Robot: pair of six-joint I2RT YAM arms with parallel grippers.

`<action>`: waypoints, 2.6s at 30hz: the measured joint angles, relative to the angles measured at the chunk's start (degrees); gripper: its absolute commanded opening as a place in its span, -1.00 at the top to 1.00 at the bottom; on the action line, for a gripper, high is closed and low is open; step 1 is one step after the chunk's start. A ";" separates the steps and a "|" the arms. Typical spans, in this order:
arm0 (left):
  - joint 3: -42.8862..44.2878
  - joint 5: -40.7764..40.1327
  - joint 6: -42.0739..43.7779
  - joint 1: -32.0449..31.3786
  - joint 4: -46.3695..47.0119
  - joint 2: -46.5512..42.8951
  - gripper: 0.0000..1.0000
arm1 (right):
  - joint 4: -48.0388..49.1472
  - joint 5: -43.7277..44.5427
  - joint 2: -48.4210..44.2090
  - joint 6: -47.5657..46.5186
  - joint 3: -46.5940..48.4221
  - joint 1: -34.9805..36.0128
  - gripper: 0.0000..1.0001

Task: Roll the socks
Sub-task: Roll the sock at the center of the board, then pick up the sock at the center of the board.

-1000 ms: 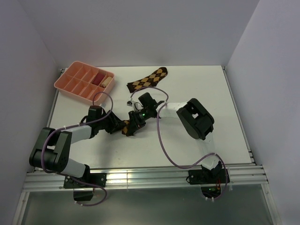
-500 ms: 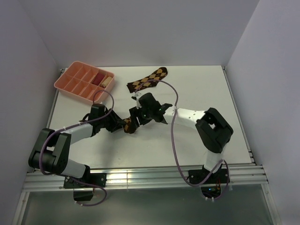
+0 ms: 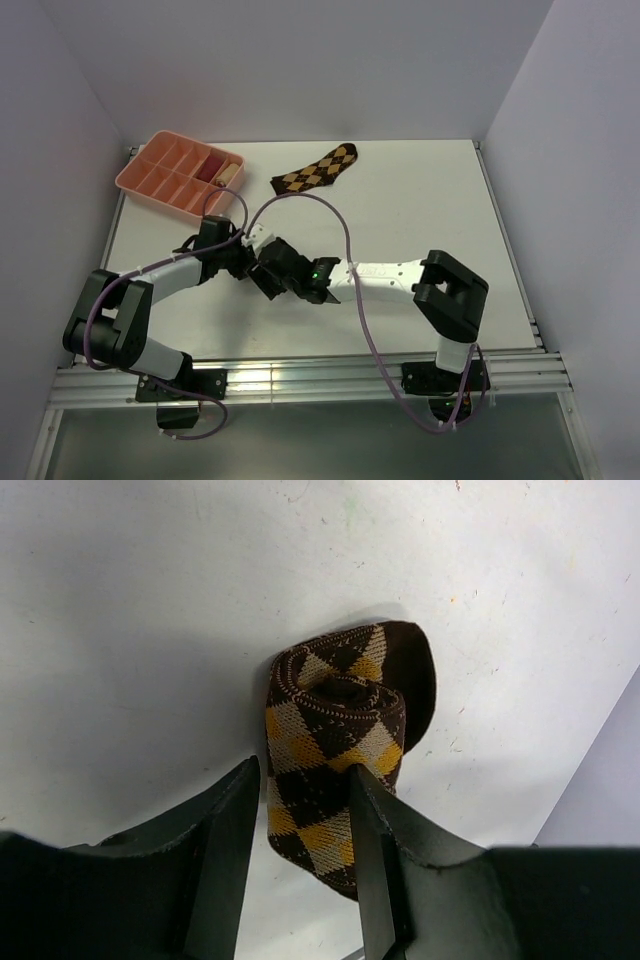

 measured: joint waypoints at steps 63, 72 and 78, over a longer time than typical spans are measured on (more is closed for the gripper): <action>-8.70 -3.56 -7.54 1.49 10.64 -6.97 -0.46 | 13.42 -50.27 15.72 21.14 0.57 -21.09 1.00; -9.35 -3.19 -8.33 1.49 13.20 -3.69 -0.45 | 18.25 -59.67 19.85 30.05 0.90 -23.04 1.00; -10.19 -3.06 -8.28 1.49 14.29 -3.89 -0.44 | 23.87 -65.02 22.64 36.98 0.22 -25.03 1.00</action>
